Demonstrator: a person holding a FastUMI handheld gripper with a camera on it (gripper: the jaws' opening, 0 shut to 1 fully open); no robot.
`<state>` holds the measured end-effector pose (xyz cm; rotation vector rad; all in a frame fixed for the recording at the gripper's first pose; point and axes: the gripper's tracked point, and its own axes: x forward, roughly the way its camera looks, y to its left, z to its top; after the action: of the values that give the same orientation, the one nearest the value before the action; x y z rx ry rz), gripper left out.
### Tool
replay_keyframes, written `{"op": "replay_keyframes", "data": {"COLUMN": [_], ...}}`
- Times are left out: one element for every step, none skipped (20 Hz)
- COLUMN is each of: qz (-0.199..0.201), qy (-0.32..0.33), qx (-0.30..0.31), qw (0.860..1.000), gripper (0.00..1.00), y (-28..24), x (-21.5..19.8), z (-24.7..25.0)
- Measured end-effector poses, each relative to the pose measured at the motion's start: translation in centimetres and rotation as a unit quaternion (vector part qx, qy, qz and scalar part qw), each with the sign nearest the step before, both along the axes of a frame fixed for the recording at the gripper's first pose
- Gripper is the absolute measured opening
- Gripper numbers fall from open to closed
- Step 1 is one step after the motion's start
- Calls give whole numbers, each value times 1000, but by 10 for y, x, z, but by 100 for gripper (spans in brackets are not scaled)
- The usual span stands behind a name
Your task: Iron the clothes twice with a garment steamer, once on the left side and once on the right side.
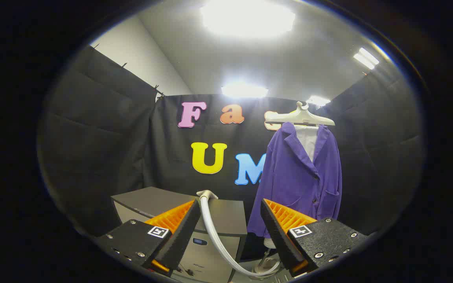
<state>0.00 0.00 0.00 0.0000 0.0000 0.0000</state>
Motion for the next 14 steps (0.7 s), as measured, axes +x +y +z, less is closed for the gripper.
{"op": "replay_keyframes", "data": {"qz": [0,1,4,7,11,15,19,26,32,37,41,46,55,67], "qy": [1,0,-1,-2,-3,-4,-5,-7,-8,-8,-7,-7,-8,-11], "qx": [0,-1,-1,-1,-2,0,2,4,5,3,0,-2,-1,2], "qw": [1000,1000,1000,1000,1000,1000,1000,1000,999,999,999,999,998,998], "gripper": [95,94,95,95,94,95,95,95,95,95,95,95,95,94], "y": [-2,-5,-7,-10,-14,-17,-21,-25,-29,-34,-39,-44,-46,-46], "x": [-2,-3,-5,-7,-9,-10,-11,-14,-17,-18,-18,-21,-24,-29], "z": [1,2,4,5,8,10,14,16,19,20,21,22,24,25]}}
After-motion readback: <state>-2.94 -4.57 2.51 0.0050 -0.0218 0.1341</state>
